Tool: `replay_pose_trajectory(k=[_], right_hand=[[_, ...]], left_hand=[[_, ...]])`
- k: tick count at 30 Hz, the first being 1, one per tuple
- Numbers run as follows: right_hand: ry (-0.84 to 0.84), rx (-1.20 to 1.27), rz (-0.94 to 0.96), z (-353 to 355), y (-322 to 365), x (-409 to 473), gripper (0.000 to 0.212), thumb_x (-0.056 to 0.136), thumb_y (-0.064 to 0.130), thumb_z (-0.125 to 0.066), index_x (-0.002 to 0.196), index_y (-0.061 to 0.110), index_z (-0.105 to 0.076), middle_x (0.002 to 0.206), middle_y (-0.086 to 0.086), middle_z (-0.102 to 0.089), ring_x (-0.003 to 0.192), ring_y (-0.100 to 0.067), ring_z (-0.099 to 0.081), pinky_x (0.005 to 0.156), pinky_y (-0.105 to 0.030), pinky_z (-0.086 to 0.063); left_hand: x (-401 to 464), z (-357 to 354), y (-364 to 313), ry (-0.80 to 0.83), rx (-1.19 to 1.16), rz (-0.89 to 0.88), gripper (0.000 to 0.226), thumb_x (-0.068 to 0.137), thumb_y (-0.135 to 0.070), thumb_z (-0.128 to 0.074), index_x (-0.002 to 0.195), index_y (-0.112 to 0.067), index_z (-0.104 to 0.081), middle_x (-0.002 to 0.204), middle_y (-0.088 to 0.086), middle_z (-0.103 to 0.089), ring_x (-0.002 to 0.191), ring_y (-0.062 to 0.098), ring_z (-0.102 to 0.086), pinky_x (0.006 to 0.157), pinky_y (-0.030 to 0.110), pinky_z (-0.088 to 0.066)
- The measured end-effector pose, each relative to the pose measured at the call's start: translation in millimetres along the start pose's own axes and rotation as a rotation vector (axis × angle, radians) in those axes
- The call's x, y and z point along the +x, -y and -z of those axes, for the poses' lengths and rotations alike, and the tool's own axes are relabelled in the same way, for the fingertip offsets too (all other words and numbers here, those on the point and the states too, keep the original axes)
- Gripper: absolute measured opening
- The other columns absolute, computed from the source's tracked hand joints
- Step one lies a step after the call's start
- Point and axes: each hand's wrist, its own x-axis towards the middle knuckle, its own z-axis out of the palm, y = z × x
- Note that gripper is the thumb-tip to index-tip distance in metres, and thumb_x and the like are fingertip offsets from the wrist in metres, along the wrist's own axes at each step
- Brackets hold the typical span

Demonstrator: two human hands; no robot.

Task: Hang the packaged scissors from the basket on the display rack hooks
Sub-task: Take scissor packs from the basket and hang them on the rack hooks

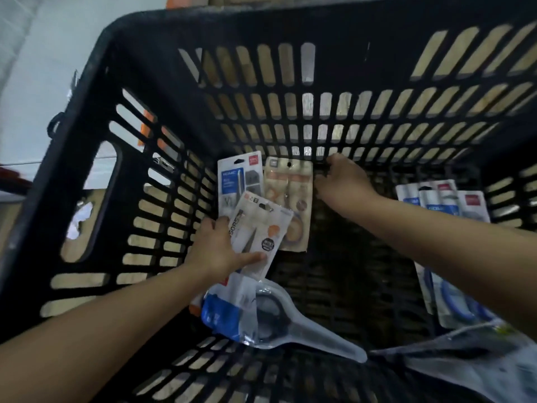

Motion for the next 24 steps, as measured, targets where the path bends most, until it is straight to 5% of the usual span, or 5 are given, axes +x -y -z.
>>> replay_pose_trajectory(k=[7,11,16,20,24], right_hand=[[0.136,-0.078,0.060,7.4,-18.3,-17.9,0.024,0.089,0.030,-0.053,0.104,0.011,-0.052,0.099,-0.004,-0.058,0.082,-0.019,-0.053,0.064,-0.028,-0.040],[0.162,-0.063,0.010,5.3,-17.2,-30.0,0.011,0.087,0.023,-0.055,0.087,0.012,-0.052,0.081,-0.002,-0.052,0.083,-0.022,-0.052,0.062,-0.024,-0.035],[0.223,0.176,-0.186,-21.6,-11.7,-25.7,0.016,0.086,0.022,-0.060,0.076,0.013,-0.051,0.072,-0.003,-0.051,0.063,-0.015,-0.048,0.051,-0.024,-0.035],[0.183,0.338,-0.262,-33.1,-9.1,-20.6,0.011,0.084,0.018,-0.064,0.093,0.013,-0.059,0.097,-0.008,-0.062,0.088,-0.023,-0.059,0.079,-0.036,-0.051],[0.042,0.338,-0.292,-45.3,-8.9,-18.1,0.019,0.082,0.019,-0.070,0.096,0.008,-0.065,0.102,-0.011,-0.067,0.096,-0.027,-0.063,0.084,-0.036,-0.053]], left_hand=[[13.4,5.2,-10.7,0.065,-0.040,0.093,0.103,0.055,-0.051,-0.084,0.137,-0.018,-0.031,0.136,0.009,-0.038,0.120,0.027,-0.046,0.100,0.041,-0.044],[13.6,16.6,-11.1,0.204,-0.188,0.092,0.068,0.065,-0.028,-0.084,0.122,-0.016,-0.049,0.119,0.002,-0.061,0.109,0.021,-0.057,0.097,0.037,-0.047],[16.8,28.9,-22.2,0.345,-0.263,0.091,0.043,0.074,-0.011,-0.076,0.112,-0.016,-0.056,0.114,0.004,-0.062,0.111,0.022,-0.056,0.098,0.037,-0.044],[21.1,35.2,-20.7,0.341,-0.276,0.111,0.040,0.074,-0.017,-0.076,0.110,-0.015,-0.059,0.113,0.003,-0.061,0.105,0.019,-0.055,0.091,0.034,-0.045],[20.8,42.6,-18.7,0.313,-0.367,0.180,0.031,0.076,-0.026,-0.076,0.102,-0.017,-0.062,0.109,0.003,-0.063,0.104,0.022,-0.056,0.095,0.039,-0.045]])
